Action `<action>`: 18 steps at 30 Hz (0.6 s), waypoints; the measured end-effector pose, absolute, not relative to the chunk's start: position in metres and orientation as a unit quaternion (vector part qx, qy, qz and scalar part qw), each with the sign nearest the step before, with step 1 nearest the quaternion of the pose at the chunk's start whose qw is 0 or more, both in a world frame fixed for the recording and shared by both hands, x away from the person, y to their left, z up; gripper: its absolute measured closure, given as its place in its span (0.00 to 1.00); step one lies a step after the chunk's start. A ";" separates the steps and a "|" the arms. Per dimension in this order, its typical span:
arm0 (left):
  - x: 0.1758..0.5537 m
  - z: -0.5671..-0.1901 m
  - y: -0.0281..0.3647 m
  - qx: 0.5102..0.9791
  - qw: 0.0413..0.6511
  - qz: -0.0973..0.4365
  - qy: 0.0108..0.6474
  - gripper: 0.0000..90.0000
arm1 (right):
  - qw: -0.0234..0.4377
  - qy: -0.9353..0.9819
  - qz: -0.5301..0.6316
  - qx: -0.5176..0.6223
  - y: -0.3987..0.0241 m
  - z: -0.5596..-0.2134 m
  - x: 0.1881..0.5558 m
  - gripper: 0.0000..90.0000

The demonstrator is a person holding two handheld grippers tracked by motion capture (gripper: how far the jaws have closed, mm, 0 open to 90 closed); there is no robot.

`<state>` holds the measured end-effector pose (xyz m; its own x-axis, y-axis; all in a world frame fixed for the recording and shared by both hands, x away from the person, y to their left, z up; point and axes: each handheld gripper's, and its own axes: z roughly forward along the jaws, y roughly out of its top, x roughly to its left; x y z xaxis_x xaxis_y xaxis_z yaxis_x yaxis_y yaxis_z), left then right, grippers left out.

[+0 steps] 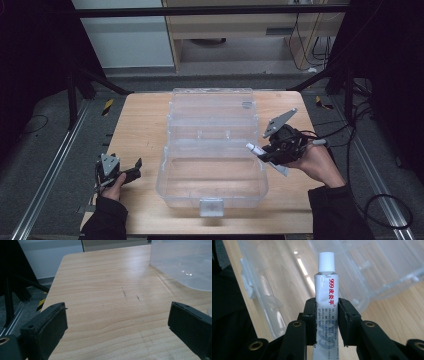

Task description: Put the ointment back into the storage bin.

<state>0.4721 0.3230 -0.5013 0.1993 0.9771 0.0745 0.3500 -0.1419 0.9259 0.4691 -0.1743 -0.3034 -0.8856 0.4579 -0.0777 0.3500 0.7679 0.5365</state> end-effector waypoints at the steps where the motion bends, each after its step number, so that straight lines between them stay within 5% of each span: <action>1: 0.472 -0.501 0.323 0.654 0.414 0.378 0.507 0.02 | 0.100 0.937 0.262 0.209 -0.171 -0.303 0.469 0.77; 18: 0.472 -0.501 0.323 0.655 0.415 0.377 0.507 0.02 | 0.064 0.966 0.228 0.102 -0.121 -0.306 0.481 0.78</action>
